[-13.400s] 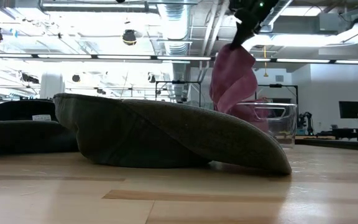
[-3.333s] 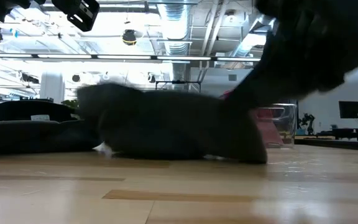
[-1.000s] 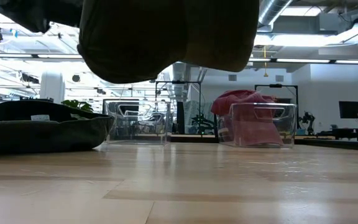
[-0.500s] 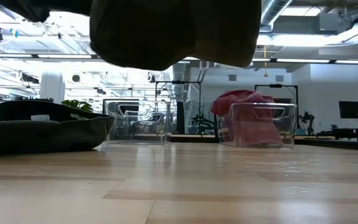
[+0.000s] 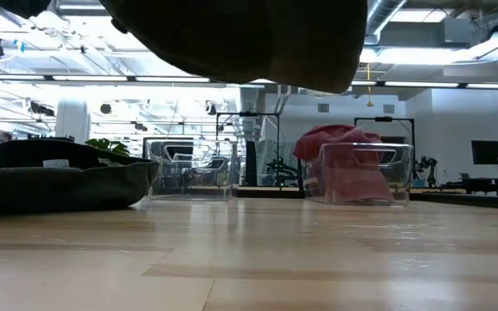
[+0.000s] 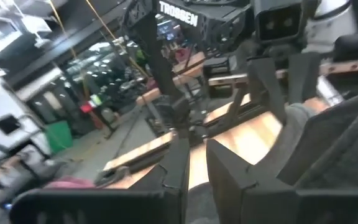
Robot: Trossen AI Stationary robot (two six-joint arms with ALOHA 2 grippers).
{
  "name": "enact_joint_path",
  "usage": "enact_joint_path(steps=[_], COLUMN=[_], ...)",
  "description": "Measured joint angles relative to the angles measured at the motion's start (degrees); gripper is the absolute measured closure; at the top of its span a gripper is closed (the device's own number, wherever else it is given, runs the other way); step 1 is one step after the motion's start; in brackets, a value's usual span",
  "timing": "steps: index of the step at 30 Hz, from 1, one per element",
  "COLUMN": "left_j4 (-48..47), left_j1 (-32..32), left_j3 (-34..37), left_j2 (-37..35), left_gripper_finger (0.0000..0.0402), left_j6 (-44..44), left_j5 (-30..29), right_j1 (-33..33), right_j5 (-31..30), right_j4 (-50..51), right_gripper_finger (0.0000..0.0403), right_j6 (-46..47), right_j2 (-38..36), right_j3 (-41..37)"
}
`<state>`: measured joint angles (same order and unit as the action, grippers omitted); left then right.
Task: Pick & Place hat
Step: Put the right black cap into the left transparent bin
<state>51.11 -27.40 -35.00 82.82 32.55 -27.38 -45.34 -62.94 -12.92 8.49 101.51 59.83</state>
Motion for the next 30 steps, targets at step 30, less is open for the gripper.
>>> enact_joint_path(steps=[30], left_j4=[-13.6], left_j1=[-2.3], left_j3=[0.2], left_j2=[-20.2], left_gripper_finger=[0.0357], left_j6=[21.0], left_j5=[-29.8], right_j1=[-3.1], right_j5=[-10.5], right_j4=[1.4], right_gripper_finger=[0.0402], right_j6=[-3.2], right_j2=[-4.3], right_j3=[0.0])
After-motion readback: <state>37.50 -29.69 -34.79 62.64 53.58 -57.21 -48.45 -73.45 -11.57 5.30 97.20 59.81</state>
